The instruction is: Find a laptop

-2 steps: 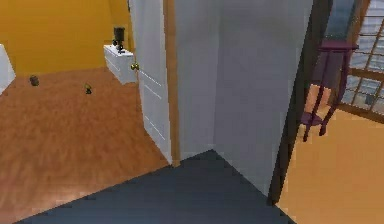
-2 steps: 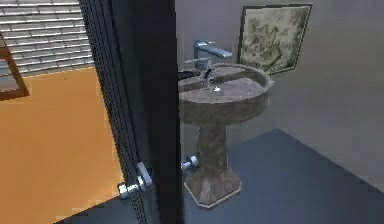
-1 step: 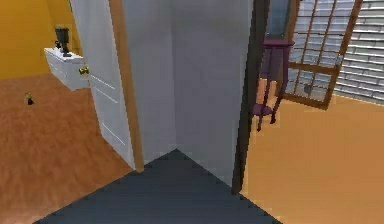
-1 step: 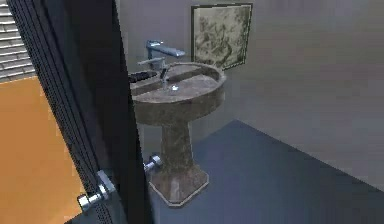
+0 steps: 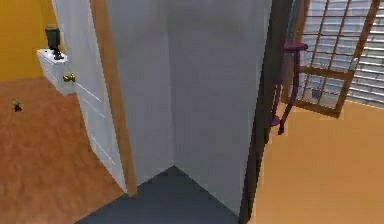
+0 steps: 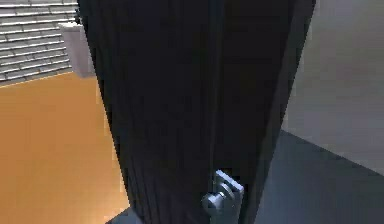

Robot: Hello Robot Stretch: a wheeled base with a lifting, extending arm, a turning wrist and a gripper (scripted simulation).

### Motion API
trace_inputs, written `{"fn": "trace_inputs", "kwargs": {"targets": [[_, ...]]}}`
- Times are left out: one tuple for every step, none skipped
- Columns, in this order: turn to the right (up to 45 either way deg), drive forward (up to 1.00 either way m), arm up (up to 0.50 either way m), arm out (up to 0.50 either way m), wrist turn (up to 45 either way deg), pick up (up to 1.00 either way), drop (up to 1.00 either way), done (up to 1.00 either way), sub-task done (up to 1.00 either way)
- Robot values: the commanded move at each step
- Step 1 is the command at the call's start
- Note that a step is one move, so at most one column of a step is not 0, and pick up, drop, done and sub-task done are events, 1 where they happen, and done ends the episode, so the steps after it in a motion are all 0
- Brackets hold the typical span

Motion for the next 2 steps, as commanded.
{"fn": "trace_inputs", "kwargs": {"targets": [[42.0,0.0,0.0,0.0,0.0,0.0,0.0,0.0,0.0],[0.0,1.0,0.0,0.0,0.0,0.0,0.0,0.0,0.0]]}}
